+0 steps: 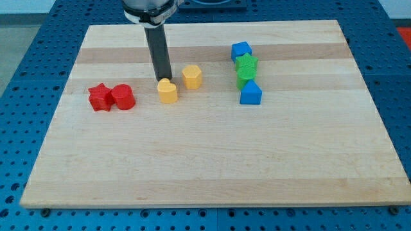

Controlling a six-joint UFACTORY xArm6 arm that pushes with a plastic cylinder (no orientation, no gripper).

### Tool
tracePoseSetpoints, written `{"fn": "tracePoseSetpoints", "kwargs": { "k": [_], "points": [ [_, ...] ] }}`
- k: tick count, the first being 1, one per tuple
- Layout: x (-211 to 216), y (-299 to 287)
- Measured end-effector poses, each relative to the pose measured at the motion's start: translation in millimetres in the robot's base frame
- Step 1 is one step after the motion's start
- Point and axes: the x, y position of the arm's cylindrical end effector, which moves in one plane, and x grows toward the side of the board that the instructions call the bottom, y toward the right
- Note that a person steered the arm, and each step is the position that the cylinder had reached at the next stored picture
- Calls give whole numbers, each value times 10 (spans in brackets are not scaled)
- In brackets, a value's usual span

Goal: Place the hexagon to the left side of the green circle

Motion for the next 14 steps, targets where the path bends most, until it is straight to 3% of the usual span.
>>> {"fn": "tracePoseSetpoints", "kwargs": {
  "k": [5,14],
  "points": [
    [1,644],
    [42,996]
  ]
}}
